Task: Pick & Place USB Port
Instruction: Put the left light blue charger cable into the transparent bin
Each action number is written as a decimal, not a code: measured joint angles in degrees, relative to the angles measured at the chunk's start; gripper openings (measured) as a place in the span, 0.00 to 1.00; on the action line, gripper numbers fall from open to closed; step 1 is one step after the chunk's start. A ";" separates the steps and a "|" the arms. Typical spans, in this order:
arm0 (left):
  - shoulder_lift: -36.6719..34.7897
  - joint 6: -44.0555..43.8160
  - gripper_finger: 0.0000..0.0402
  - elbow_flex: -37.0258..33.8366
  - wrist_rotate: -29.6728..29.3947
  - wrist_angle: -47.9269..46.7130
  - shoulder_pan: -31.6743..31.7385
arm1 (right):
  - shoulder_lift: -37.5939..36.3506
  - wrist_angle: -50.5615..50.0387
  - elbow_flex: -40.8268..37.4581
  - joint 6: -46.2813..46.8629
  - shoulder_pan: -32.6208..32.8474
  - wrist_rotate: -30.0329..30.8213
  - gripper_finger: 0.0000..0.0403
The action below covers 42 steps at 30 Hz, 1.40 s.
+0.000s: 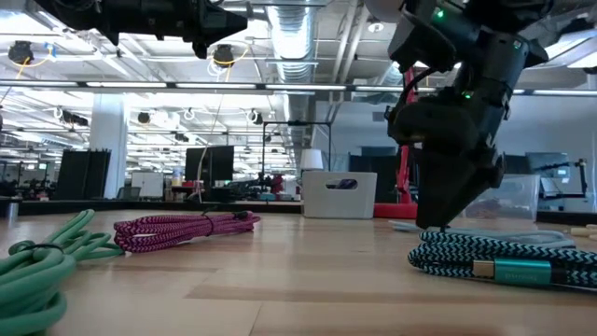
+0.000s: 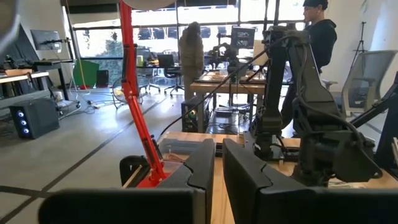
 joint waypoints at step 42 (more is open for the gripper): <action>0.00 0.00 0.08 0.00 0.01 -0.06 0.00 | -31.15 -30.16 -0.26 -9.44 -3.86 28.72 0.00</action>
